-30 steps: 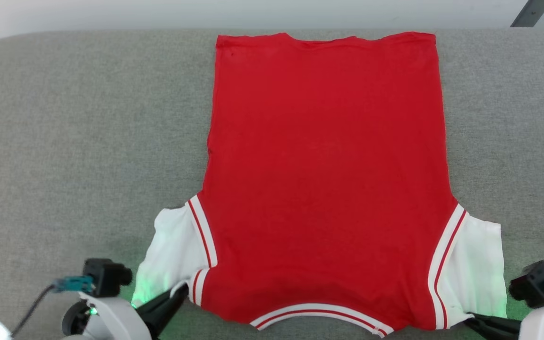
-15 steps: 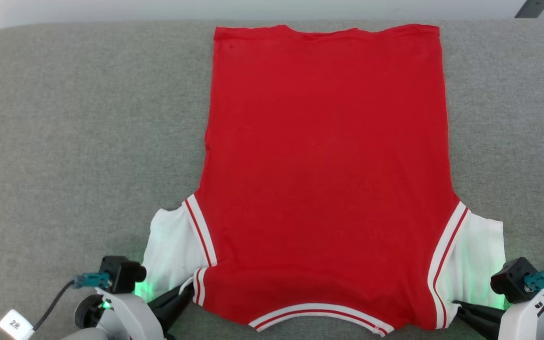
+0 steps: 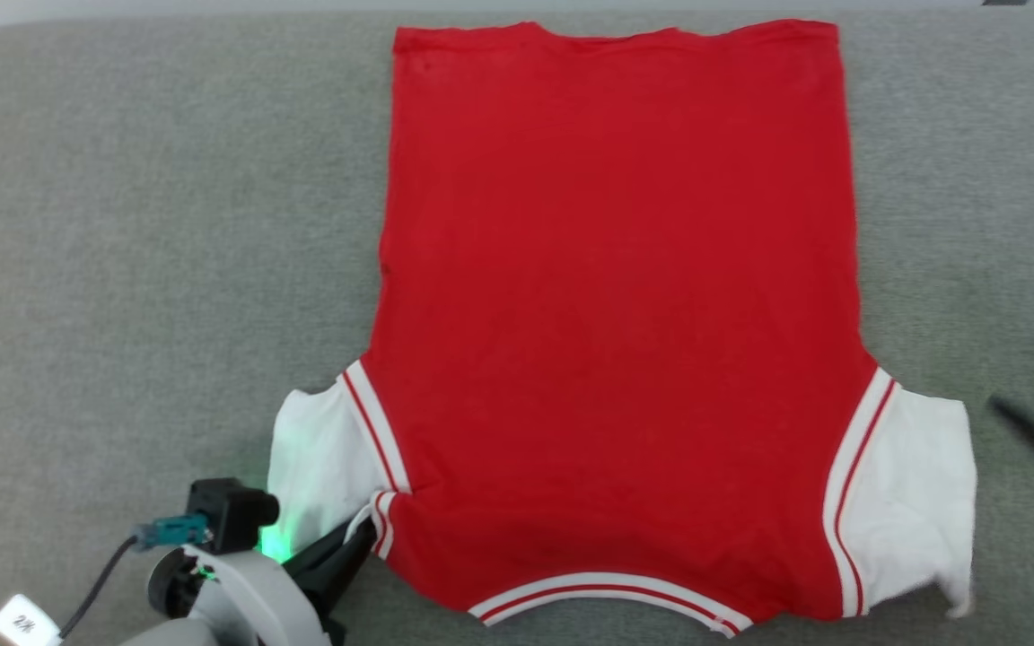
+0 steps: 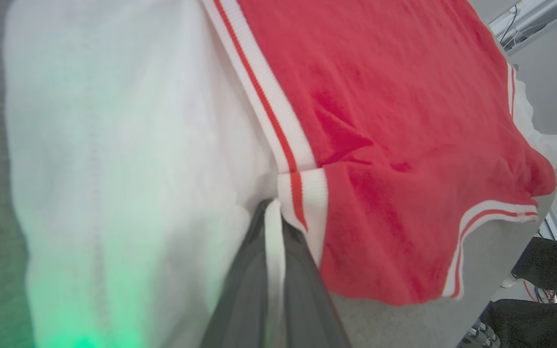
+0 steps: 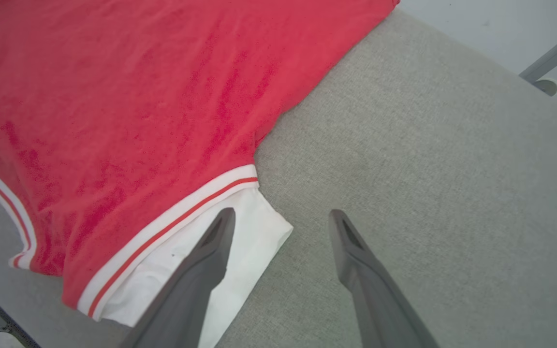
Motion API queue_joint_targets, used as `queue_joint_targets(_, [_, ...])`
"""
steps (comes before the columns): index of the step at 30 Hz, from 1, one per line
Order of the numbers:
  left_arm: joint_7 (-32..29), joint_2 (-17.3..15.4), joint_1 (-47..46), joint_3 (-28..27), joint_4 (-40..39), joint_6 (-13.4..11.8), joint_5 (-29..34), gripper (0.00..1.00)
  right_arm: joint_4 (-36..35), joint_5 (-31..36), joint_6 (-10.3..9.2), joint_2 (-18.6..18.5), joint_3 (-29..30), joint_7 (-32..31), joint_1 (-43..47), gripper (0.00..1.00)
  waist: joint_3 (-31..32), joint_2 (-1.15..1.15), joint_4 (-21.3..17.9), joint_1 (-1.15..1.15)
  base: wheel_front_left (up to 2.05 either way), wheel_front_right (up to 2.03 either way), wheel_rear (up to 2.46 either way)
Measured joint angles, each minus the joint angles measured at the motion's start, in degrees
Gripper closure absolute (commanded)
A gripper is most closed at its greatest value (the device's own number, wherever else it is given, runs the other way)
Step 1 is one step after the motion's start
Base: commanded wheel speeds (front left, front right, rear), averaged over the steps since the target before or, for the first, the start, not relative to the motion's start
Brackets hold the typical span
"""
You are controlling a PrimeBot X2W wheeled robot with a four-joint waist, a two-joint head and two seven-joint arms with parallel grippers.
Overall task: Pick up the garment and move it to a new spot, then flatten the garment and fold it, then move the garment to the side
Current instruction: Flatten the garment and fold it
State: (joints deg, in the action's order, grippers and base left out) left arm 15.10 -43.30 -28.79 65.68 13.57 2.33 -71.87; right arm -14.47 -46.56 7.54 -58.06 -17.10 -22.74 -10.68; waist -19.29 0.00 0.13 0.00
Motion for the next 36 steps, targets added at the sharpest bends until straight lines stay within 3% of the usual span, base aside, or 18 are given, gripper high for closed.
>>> queue_joint_targets(3, [0.03,0.80,-0.49,-0.02,-0.89,-0.44,1.02,1.00,-1.04,-2.52,0.00,-0.91,3.31,-3.86,-3.81,0.00,-0.37,0.00,1.07,0.00,0.00,0.00,0.00])
queue_joint_targets(7, [-0.54,2.86,-2.61,0.36,-1.53,-0.58,2.31,1.00,4.37,-4.12,0.00,1.40,3.90,-9.54,-14.68,0.00,-1.40,0.00,2.77,0.00,0.00,0.00,0.00])
queue_joint_targets(13, [-1.23,5.88,-6.36,0.73,-1.56,0.47,4.31,1.00,22.28,2.08,0.00,9.49,-1.29,-14.26,-37.78,0.00,-4.66,0.00,5.42,0.00,0.00,0.00,0.00])
queue_joint_targets(19, [-1.44,9.17,-8.97,1.15,-0.59,2.03,5.48,1.00,41.00,6.06,-0.01,14.19,-4.45,-17.75,-52.61,0.00,-7.74,0.00,9.52,0.00,0.00,0.00,0.00])
queue_joint_targets(27, [-0.86,11.72,-11.16,1.42,-0.26,3.90,6.48,1.00,58.00,7.83,-0.01,19.00,-4.33,-23.20,-62.04,0.00,-12.27,0.00,13.90,0.00,0.00,0.00,0.00])
queue_joint_targets(36, [-0.46,13.85,-13.12,1.83,0.67,5.31,6.61,1.00,66.12,10.89,-0.01,20.19,-4.68,-27.46,-67.69,0.00,-15.75,0.00,16.65,0.00,0.00,0.00,0.00])
